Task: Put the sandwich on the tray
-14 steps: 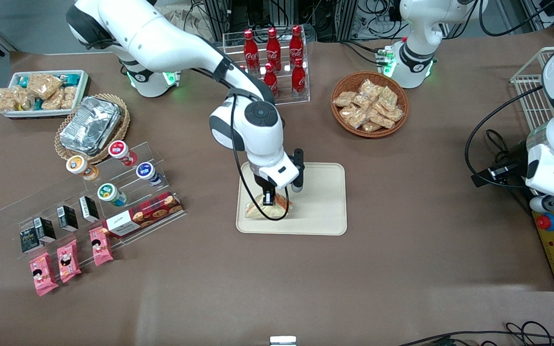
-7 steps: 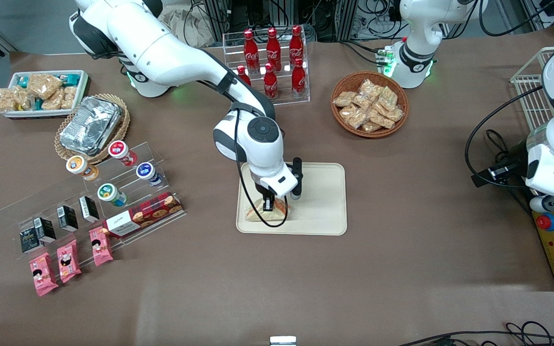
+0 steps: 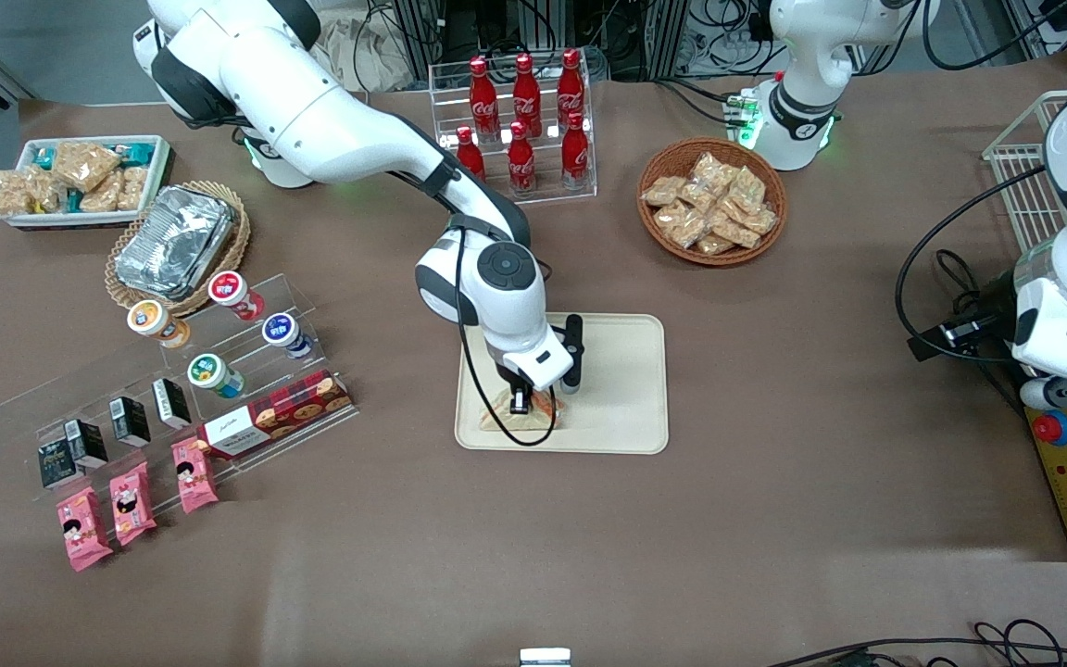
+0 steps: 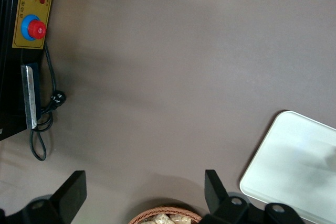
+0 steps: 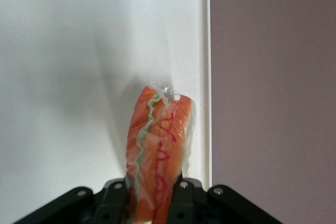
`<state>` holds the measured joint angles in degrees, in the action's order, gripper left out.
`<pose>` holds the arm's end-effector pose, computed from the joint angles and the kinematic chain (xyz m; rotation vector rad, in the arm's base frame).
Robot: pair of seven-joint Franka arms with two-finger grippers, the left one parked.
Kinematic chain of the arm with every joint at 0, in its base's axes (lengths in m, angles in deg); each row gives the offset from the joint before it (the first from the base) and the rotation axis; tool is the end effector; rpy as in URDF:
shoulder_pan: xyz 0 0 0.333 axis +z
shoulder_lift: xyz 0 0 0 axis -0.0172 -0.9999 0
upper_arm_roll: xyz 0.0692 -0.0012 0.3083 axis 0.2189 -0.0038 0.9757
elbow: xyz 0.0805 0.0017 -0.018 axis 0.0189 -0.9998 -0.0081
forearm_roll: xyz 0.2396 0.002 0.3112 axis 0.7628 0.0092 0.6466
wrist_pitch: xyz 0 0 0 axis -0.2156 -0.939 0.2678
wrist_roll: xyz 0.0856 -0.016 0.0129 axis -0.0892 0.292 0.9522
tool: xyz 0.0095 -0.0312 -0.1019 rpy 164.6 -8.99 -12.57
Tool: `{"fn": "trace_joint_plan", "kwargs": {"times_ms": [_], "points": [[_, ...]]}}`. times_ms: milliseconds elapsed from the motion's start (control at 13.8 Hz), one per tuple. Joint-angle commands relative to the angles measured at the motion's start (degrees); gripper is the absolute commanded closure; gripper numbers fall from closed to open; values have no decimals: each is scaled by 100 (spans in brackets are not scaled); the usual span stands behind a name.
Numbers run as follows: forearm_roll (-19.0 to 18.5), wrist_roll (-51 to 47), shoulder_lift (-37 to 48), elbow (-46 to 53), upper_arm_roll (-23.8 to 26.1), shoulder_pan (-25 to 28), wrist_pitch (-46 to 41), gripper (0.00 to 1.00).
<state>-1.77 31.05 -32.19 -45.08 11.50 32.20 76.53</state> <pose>0.5532 0.4897 0.2484 2.2342 2.0111 0.2323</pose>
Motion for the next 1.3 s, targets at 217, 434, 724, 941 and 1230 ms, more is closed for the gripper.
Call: {"fn": "trace_joint_plan", "kwargs": {"times_ms": [217,434,724,941,1230], "points": [[479,-69,307,130,61,-238,-7,0],[1657,-61,1019,112,35,-589,-656,0],[2512,-61,1767,121,0,-1564,-1649,0],[2513,-113,2328,121,-385,-1803,-2413,0],[2670,-816,2901,130,-949,-2109,-3574,0]]}}
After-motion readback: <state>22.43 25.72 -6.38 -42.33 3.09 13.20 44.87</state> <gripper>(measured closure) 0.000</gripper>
